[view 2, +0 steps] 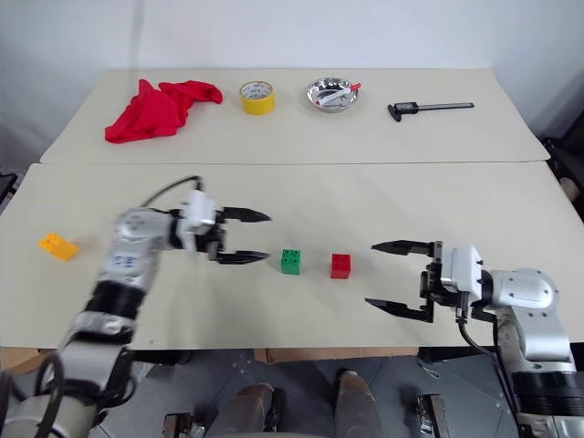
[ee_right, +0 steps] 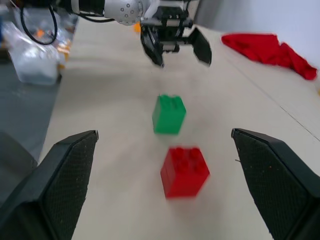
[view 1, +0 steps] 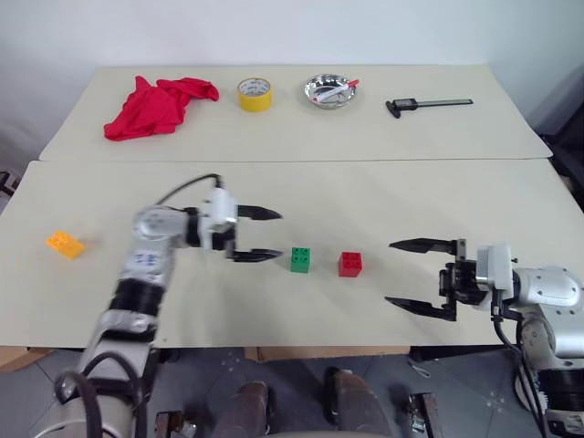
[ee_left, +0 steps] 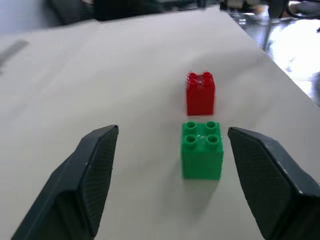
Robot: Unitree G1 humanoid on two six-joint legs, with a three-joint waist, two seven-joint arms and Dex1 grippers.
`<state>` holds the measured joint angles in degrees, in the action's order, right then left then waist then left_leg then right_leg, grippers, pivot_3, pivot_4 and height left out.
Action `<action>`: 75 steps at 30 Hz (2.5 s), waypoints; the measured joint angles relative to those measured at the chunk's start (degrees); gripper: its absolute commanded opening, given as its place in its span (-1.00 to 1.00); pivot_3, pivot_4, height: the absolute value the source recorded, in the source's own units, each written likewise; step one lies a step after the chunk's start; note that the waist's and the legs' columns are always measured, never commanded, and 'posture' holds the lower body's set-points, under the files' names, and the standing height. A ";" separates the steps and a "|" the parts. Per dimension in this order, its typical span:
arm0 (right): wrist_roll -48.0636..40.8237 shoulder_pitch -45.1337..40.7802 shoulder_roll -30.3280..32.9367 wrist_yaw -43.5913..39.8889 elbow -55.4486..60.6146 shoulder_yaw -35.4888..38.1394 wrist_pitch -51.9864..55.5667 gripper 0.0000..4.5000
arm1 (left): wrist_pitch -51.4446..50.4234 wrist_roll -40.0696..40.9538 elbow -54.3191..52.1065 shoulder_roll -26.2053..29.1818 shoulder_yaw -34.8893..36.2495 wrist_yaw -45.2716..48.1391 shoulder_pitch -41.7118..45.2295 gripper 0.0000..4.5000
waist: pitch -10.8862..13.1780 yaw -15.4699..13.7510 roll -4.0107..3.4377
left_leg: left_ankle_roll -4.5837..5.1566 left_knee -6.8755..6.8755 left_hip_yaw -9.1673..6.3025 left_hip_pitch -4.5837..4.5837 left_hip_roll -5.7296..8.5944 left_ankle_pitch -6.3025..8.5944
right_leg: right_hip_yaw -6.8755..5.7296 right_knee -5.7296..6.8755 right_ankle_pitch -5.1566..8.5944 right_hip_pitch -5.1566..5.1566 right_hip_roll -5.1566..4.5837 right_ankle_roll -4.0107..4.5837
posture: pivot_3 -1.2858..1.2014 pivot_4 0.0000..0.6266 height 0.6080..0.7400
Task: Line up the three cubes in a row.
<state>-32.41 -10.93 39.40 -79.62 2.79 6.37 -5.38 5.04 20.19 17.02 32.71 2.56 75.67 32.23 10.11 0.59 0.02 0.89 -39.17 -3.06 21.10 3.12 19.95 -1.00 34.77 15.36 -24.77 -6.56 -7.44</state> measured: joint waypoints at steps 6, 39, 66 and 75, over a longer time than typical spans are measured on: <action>-1.84 -6.92 -5.62 2.30 2.80 -5.89 6.68 1.00 | -3.11 2.43 -17.04 0.95 21.25 -19.07 -24.04 0.99 | 0.01 -0.44 0.00 | -0.05 -0.03 -0.06 -0.01 -0.01 0.05 | 0.03 -0.05 0.00 0.06 0.00 0.03 | 0.03 -0.52 1.00; -0.63 -18.07 -9.90 -3.27 -1.60 -11.04 9.81 1.00 | -23.81 -9.14 -17.08 -16.59 32.24 -94.60 -11.94 0.99 | -0.24 -0.55 0.51 | -0.07 0.03 -0.02 0.03 0.16 0.05 | -0.13 0.14 -0.03 -0.19 0.16 0.12 | 0.03 -0.52 1.00; 0.93 -16.85 -9.86 -0.96 -1.86 -10.72 9.21 1.00 | -23.08 -9.19 -8.40 -16.76 33.90 -101.73 -10.31 -0.34 | -0.24 -1.29 0.52 | -0.07 -0.04 0.04 0.08 0.17 0.05 | -0.15 0.18 -0.03 -0.21 0.08 0.12 | 0.03 -0.52 1.00; 1.44 -12.53 -5.40 0.69 -1.13 -5.37 6.75 1.00 | -16.48 15.31 -20.47 1.90 25.84 -39.78 -20.57 -0.34 | -0.16 -1.23 0.39 | -0.02 -0.05 0.00 0.06 0.14 0.09 | -0.21 -0.07 -0.02 0.01 -0.13 0.16 | 0.03 -0.52 1.00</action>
<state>-30.97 -23.47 34.00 -78.93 1.66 1.01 1.37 -11.44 35.50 -3.45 34.62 28.40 35.89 11.66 9.95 -0.64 0.40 0.87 -39.22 -3.06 21.17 3.26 20.04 -1.20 34.70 15.34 -24.76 -6.69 -7.28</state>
